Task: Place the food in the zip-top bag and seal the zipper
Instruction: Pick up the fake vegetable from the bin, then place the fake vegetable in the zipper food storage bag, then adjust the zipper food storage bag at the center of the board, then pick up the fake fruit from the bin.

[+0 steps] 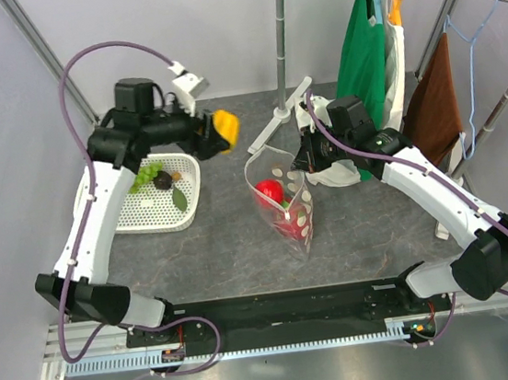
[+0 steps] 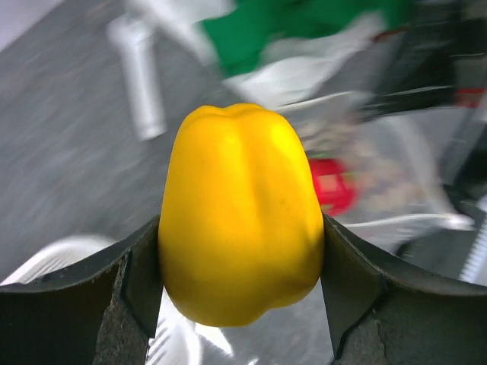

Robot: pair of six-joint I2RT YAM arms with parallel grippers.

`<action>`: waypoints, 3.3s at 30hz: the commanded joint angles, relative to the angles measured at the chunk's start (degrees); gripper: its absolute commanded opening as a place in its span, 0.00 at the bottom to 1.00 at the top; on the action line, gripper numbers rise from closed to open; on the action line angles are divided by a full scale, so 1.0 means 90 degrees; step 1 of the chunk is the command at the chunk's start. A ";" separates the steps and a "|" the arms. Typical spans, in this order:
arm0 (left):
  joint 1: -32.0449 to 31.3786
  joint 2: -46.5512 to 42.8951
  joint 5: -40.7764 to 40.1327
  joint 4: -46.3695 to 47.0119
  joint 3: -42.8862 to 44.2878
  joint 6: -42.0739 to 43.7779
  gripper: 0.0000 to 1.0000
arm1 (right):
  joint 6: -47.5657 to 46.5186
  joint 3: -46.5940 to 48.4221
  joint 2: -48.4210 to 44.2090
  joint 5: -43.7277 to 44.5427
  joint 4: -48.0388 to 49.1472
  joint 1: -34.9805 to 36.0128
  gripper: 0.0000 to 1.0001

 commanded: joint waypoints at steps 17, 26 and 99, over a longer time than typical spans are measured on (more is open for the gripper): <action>-0.2664 0.0447 -0.0108 0.2845 -0.1934 -0.3828 0.60 | 0.0336 0.0022 -0.0063 0.0033 0.0254 -0.0025 0.00; -0.2791 0.0281 0.0311 0.1656 -0.2082 -0.3214 0.68 | 0.0288 -0.0017 -0.0112 0.0091 0.0254 -0.0054 0.00; 0.2296 0.0982 -0.0613 0.0882 -0.1613 0.1255 0.73 | 0.0072 -0.0135 -0.0014 -0.0133 0.0674 -0.0015 0.00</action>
